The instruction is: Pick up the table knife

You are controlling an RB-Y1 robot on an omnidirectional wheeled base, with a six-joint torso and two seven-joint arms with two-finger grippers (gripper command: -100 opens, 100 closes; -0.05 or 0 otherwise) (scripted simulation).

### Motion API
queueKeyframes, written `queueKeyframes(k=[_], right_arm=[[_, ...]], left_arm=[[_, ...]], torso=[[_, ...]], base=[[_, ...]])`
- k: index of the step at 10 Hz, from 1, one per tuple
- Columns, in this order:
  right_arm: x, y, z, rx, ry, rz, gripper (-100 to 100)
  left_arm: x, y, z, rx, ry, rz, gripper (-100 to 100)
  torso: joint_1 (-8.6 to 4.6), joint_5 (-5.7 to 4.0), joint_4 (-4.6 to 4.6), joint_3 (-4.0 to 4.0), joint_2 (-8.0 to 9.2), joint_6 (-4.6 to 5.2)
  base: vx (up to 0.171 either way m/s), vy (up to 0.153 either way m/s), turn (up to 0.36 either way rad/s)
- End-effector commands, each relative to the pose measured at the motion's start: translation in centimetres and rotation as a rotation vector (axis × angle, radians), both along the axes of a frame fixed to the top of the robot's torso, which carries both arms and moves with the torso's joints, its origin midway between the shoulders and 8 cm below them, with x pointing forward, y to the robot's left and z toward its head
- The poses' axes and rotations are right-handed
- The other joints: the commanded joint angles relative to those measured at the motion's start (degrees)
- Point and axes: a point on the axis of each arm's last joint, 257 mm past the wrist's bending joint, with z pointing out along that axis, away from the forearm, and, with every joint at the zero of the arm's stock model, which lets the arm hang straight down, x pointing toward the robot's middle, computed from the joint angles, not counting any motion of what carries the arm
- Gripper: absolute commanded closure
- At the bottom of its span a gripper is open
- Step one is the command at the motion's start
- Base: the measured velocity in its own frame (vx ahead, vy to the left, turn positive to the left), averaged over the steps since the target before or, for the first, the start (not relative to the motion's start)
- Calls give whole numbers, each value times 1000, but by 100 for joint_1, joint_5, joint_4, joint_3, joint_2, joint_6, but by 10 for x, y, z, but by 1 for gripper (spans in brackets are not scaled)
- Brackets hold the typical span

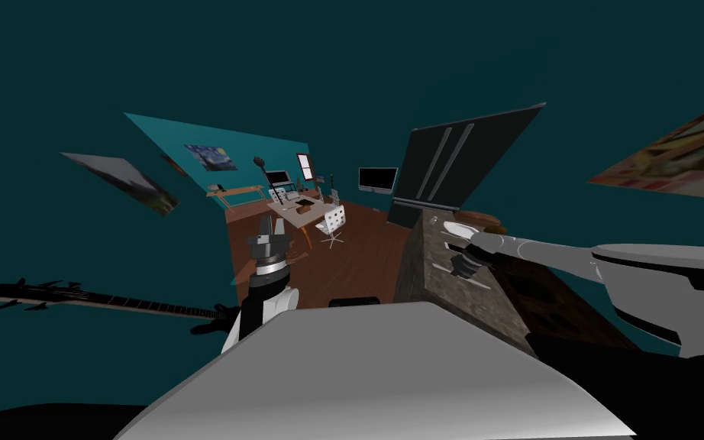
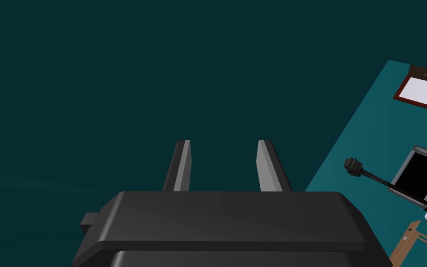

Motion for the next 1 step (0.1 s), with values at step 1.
queueKeyframes(k=[1], right_arm=[[0, 0, 0, 0, 0, 0, 0]], left_arm=[[0, 0, 0, 0, 0, 0, 0]], torso=[[0, 0, 0, 0, 0, 0]], base=[[0, 0, 0]])
